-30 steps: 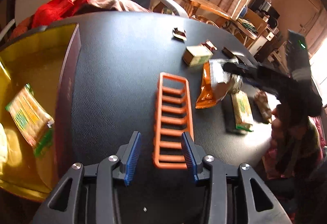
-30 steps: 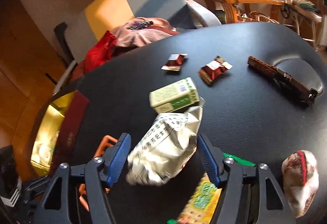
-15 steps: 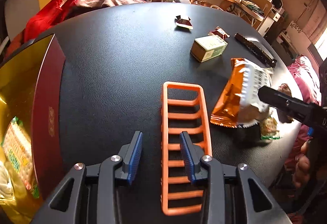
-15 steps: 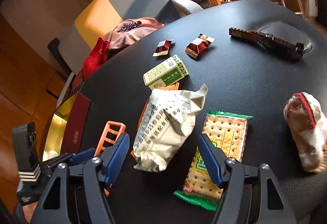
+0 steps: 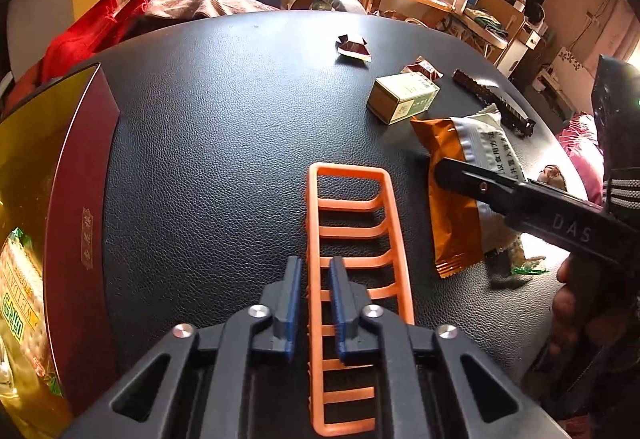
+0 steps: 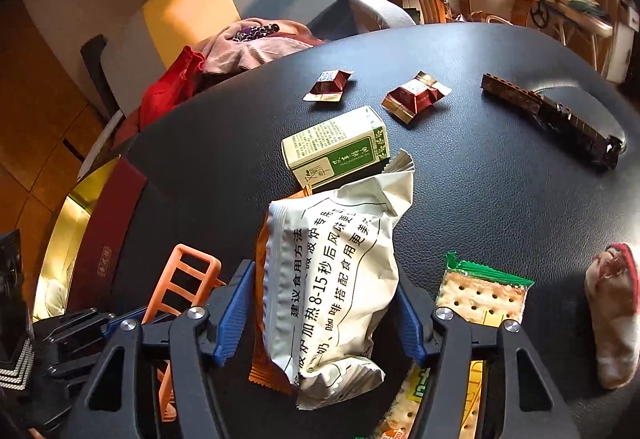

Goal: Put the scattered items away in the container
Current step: 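Carry the orange rack and white snack bag in both tools over the gold tray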

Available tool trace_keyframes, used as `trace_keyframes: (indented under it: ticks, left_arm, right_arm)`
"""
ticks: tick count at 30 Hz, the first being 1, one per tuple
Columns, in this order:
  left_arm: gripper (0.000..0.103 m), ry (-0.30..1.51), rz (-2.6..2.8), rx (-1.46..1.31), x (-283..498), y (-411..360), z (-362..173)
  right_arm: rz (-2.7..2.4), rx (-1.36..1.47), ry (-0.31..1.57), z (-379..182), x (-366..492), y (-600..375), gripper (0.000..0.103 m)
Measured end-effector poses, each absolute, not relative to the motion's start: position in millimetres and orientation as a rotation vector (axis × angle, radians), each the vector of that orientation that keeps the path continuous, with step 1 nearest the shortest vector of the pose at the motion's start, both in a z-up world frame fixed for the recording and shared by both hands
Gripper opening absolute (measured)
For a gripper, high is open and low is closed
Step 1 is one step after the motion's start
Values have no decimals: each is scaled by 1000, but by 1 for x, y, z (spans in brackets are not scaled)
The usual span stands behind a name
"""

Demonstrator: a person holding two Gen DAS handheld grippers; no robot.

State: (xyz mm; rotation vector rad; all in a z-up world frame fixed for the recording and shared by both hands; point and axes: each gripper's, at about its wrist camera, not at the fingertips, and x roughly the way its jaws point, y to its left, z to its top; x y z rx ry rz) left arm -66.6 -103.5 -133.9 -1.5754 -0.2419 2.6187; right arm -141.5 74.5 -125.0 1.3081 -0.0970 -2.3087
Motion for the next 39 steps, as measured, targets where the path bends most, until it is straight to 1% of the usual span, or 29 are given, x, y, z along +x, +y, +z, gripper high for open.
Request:
trace_keyframes:
  ticks: [4,7,14,22,26,31,34,39]
  left_arm:
    - [6,-236,2628,-1562,-63,-98,-133]
    - [5,-255,2645,-1552,-59,-98,-134]
    - [5,-328,2687,-1493,-45,-109,-118]
    - [5,-378,2728,-1400,-30,-119,-93]
    - [5,-412,2782,-1353,-16,-136,-77]
    - [5,-449,2906,-1307,6,-178,-57]
    - [5,-521,2981,-1301,27,-217,-49]
    - [5,-618,3093,-1346,40,-279,-52]
  right_arm:
    - [-2301,1303,-81,-123,-140,73,64]
    - [-2300,1297,-80,-121,-135,71,63]
    - [-2297,1280,-76,-114,-125,68,61]
    - [-2300,1200,-116,-88,-102,69,61]
    - [-2250,1154,-120,-71,-91,47,61]
    - [-2159,1093,-111,-50,-79,4,61]
    - [-2103,1060,-93,-39,-71,-26,61]
    - [-1995,1024,-39,-28,-57,-95,61]
